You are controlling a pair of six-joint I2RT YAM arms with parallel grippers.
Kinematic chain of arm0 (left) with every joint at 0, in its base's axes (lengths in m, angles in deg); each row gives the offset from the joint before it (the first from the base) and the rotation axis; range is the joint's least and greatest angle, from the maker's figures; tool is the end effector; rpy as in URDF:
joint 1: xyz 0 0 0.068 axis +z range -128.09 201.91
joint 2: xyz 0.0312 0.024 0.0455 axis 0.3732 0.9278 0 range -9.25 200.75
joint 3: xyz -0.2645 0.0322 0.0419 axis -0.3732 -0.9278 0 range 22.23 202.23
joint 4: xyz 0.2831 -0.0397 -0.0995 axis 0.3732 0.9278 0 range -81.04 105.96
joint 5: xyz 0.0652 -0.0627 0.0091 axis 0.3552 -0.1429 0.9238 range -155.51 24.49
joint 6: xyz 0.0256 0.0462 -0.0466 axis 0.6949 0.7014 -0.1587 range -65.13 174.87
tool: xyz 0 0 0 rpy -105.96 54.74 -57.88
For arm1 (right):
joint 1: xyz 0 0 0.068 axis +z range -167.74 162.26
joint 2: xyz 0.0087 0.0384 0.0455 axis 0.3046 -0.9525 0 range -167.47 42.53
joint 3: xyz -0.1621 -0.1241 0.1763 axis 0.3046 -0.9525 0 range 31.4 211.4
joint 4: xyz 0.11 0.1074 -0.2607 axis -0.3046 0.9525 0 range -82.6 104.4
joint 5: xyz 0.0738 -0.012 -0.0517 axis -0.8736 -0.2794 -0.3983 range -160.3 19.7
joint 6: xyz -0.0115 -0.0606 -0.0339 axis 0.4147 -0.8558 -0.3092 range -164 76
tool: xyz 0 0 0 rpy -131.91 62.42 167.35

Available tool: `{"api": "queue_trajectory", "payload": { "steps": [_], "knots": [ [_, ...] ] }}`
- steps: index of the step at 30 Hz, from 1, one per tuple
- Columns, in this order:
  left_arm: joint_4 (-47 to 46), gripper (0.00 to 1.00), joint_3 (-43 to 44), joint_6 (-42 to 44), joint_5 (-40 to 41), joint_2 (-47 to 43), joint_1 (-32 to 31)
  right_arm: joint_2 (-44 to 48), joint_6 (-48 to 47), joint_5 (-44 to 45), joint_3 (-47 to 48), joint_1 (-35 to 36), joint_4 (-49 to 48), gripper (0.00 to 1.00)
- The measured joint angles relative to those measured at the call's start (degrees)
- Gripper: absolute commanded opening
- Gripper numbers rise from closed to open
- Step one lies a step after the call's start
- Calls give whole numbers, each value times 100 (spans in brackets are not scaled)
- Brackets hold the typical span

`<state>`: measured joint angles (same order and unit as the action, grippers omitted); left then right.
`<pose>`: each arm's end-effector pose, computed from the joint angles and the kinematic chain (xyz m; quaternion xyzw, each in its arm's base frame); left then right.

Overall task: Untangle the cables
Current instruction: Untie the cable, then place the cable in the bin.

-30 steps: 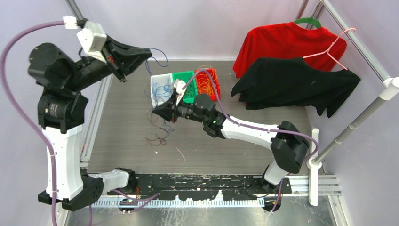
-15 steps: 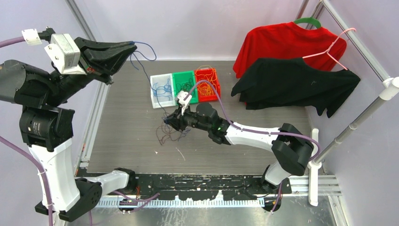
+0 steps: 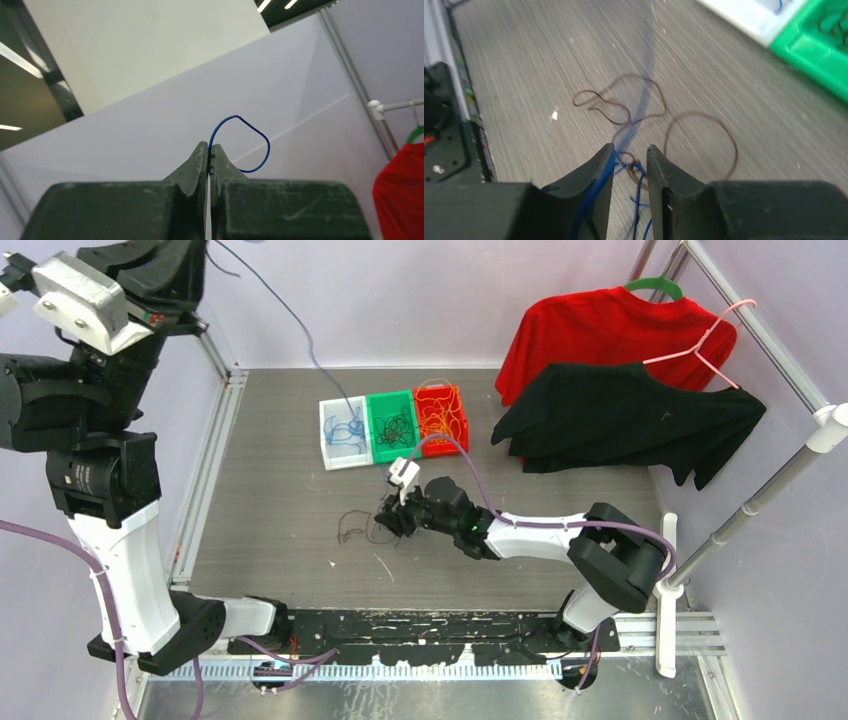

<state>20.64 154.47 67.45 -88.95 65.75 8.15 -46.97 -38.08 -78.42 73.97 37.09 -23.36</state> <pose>0.1373 -0.0571 0.7311 0.2675 0.3177 -0.0861 0.9056 0.2148 0.3188 0.1680 -0.3689 0.7083 0.3518 0.4883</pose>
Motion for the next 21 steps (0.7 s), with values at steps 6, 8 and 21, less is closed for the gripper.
{"api": "queue_trajectory", "payload": {
  "steps": [6, 8, 21],
  "knots": [
    [-890, 0, -105, 498, 656, -35, 0, 74, 31, 190, -433, -162, 50, 45],
    [-1047, 0, -105, 621, 800, -22, 0, 157, 57, 238, -461, -184, 50, 49],
    [-1145, 0, -1154, 1010, 844, -330, 0, 787, 330, 337, -345, -221, 15, 57]
  ]
}}
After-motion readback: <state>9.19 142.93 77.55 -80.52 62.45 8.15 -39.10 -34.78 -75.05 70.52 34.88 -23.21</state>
